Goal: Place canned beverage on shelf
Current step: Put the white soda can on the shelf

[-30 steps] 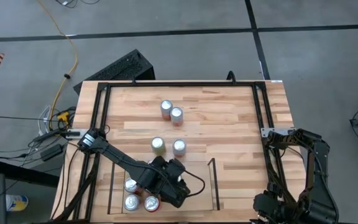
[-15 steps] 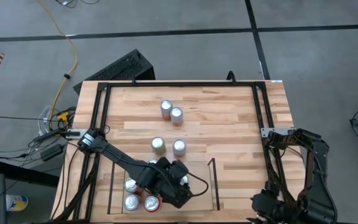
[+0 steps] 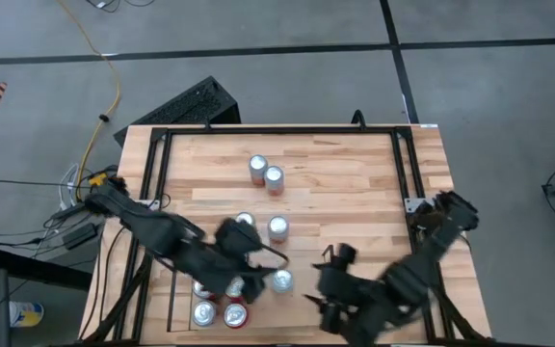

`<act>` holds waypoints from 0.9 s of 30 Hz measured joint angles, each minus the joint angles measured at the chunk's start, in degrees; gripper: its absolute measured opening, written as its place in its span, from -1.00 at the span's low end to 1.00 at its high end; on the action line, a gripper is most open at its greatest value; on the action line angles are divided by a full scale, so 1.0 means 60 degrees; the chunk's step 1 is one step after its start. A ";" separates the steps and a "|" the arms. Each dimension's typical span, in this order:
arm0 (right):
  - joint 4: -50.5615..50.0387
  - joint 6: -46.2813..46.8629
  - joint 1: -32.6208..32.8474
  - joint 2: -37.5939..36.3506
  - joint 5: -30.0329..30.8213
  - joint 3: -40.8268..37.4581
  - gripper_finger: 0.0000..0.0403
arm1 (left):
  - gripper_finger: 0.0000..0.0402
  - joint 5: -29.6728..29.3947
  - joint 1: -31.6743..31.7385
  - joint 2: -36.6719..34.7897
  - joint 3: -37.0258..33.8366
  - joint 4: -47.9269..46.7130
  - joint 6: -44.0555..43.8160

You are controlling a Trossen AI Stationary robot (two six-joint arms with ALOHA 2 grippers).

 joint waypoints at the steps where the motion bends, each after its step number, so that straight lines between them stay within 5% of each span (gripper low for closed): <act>1: 0.0638 -0.0513 -0.0312 0.0064 -0.0086 0.0000 0.47 | 0.40 -0.0171 -0.0083 -0.0291 0.0000 -0.0064 0.0176; 14: 0.1965 0.0141 -0.1541 0.1249 -0.0698 -0.0013 0.47 | 0.40 -0.2384 -0.1448 -0.3061 0.0007 -0.1879 0.1135; 27: 0.1382 0.1354 -0.1744 0.2420 -0.0449 0.0405 0.47 | 0.40 -0.2523 -0.1867 -0.3451 0.0004 -0.3214 0.0952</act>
